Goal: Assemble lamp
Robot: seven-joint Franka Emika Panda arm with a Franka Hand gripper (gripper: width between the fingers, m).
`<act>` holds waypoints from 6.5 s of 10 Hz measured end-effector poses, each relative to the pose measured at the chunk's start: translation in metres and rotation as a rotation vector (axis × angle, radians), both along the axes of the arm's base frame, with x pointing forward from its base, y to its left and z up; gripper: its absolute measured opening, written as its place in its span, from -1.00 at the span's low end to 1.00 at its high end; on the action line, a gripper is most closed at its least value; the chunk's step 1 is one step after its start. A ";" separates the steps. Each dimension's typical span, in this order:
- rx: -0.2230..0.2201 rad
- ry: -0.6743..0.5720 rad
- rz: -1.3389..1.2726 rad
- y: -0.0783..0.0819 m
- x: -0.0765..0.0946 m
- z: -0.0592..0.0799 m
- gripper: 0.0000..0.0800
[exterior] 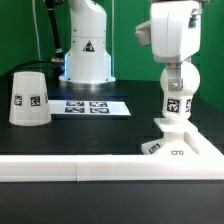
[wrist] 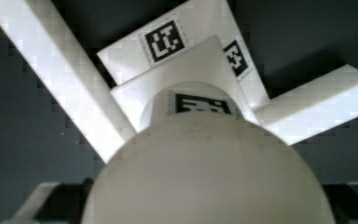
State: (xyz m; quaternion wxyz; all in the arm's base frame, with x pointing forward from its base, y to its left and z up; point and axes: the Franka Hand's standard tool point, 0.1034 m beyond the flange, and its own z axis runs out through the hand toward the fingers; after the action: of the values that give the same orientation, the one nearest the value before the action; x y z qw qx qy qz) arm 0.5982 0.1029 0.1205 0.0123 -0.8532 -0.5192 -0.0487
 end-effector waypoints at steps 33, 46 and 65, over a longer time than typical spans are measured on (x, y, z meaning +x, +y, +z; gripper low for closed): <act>0.215 0.298 -2.173 0.004 -0.003 -0.003 0.70; 0.087 0.119 -0.871 0.004 0.002 -0.002 0.75; -0.047 0.067 0.249 -0.006 0.012 -0.013 0.48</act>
Offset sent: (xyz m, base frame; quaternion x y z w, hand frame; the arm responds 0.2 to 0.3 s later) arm -0.0078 -0.0017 -0.0005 0.0092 0.0125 0.2898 0.9570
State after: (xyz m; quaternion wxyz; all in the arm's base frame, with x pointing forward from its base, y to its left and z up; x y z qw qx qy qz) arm 0.6105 0.0973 0.1072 0.0157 -0.7834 -0.6213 -0.0061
